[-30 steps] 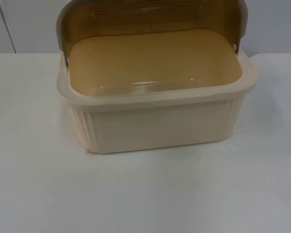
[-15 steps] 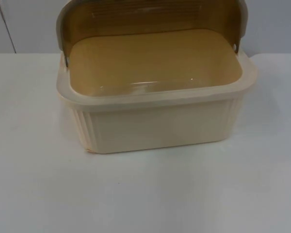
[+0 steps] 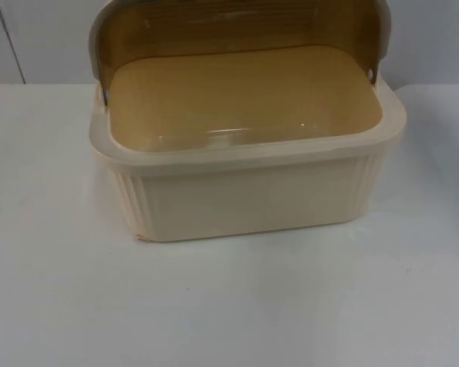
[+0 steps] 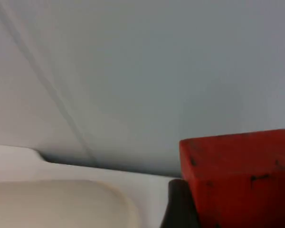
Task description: Open the box lid with the left hand, place the block into the box with the right hand, then close the box lid with the left hand.
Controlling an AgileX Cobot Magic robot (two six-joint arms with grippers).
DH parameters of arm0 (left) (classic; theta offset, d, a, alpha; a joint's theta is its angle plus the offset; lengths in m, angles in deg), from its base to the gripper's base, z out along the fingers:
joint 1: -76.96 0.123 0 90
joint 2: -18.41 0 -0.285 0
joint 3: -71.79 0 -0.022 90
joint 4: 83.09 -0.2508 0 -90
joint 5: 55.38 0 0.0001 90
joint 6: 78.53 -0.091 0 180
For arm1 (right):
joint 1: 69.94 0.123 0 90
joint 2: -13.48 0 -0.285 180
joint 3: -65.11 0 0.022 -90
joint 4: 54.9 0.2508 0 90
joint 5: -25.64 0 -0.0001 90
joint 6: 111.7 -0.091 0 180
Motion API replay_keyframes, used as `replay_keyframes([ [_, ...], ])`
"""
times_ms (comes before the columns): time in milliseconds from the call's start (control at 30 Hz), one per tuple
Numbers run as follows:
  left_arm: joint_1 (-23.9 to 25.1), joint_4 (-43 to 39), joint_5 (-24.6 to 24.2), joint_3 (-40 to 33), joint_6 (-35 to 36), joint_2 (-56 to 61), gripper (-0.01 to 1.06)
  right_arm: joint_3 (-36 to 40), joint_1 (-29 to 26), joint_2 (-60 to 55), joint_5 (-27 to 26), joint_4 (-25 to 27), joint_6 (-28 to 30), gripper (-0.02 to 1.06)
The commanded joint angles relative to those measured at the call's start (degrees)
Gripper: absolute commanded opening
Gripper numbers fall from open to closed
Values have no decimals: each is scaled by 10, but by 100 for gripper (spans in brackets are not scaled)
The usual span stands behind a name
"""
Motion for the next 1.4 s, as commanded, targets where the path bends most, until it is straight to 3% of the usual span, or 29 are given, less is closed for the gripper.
replay_keyframes([
  [0,-3,6,0,-2,2,2,104,-6,25,8,-27,3,5,0],
  [233,-3,6,0,-2,2,2,104,-6,138,8,-35,2,14,0],
  [333,-3,6,0,-2,2,2,104,-4,159,7,-33,-1,20,0],
  [467,-3,4,0,-2,2,2,104,-3,201,-11,13,-1,24,0],
  [667,-3,1,-1,-2,-2,2,104,51,222,-17,5,3,24,0],
  [867,-3,1,-1,-2,-14,2,104,159,226,-17,-9,4,22,0],
  [967,-3,0,0,-2,-14,1,104,213,226,-17,-61,-7,22,0],
  [1067,-3,0,2,-2,-14,-2,104,272,226,-18,-157,-19,17,0],
  [1100,-3,0,2,-2,-14,-2,104,272,226,-18,-157,-19,17,0],
  [1233,-3,0,2,-2,-14,-4,104,356,226,-18,-298,-20,-4,0],
  [1267,-3,0,2,-2,-14,-4,104,356,226,-18,-298,-20,-4,0],
  [1367,-3,0,2,-2,-14,-9,104,408,226,-18,-403,-23,-4,0],
])
